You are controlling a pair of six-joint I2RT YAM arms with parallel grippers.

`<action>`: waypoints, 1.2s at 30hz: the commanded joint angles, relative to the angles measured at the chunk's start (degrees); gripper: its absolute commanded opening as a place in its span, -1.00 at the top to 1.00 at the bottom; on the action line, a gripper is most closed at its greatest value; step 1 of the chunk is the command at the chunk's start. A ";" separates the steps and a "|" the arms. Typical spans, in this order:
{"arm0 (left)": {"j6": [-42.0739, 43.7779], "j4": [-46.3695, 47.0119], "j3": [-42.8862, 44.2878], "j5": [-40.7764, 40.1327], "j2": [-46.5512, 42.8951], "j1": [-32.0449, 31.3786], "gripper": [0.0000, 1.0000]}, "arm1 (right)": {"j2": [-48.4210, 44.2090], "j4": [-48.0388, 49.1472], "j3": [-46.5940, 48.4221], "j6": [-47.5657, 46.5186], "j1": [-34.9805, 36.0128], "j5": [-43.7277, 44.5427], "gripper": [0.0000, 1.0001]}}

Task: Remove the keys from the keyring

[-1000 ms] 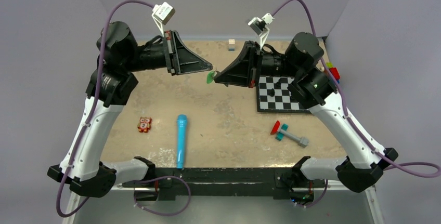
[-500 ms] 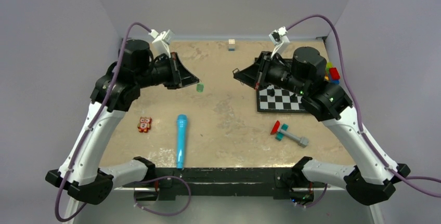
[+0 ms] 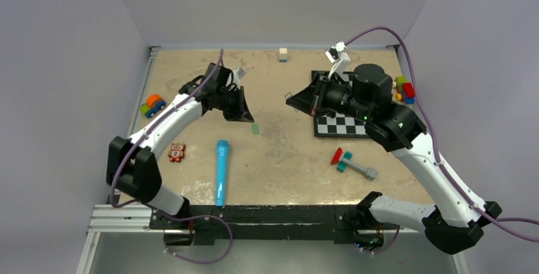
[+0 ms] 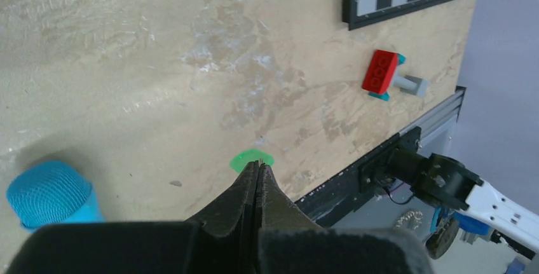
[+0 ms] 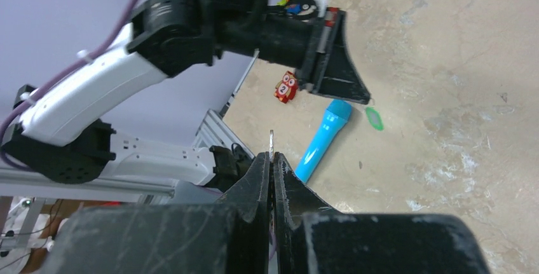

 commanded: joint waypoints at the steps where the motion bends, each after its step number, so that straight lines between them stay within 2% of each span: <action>1: 4.51 5.48 1.00 0.86 7.41 1.64 1.00 | -1.89 1.27 -0.22 0.39 -0.10 0.26 1.00; 6: 7.54 2.82 5.44 -2.89 14.15 2.96 1.00 | -2.02 1.02 -0.61 0.10 -0.13 -0.02 1.00; 7: 7.81 2.03 6.33 -3.48 15.12 3.26 0.86 | -1.89 1.03 -0.49 -0.10 -0.11 -0.03 1.00; 11: 9.24 -0.02 8.82 -5.37 16.49 3.75 0.00 | -0.96 0.59 0.30 -0.85 -0.10 -0.39 1.00; 12: 9.48 -0.01 8.93 -6.23 15.98 3.71 -0.14 | -0.59 0.50 0.61 -1.16 -0.08 -0.48 1.00; 14: 9.76 -0.67 9.39 -8.15 15.05 3.75 -0.89 | 0.08 0.41 1.00 -1.55 -0.13 -0.80 1.00; 15: 9.83 -1.44 9.94 -8.98 14.63 3.79 -0.99 | 0.42 0.37 1.21 -1.76 -0.07 -0.83 1.00; 21: 9.45 -3.91 10.48 -10.01 10.33 3.88 -1.00 | 3.48 0.06 1.27 -3.13 -0.11 -0.70 1.00; 30: 8.28 -4.93 3.20 -10.69 -4.16 3.90 -1.00 | 12.91 0.62 -4.97 -5.62 -0.20 -1.78 1.00; 36: 7.42 -6.30 -2.84 -11.15 -13.24 3.88 -1.00 | 23.43 7.65 -12.16 -5.67 -1.43 -6.08 1.00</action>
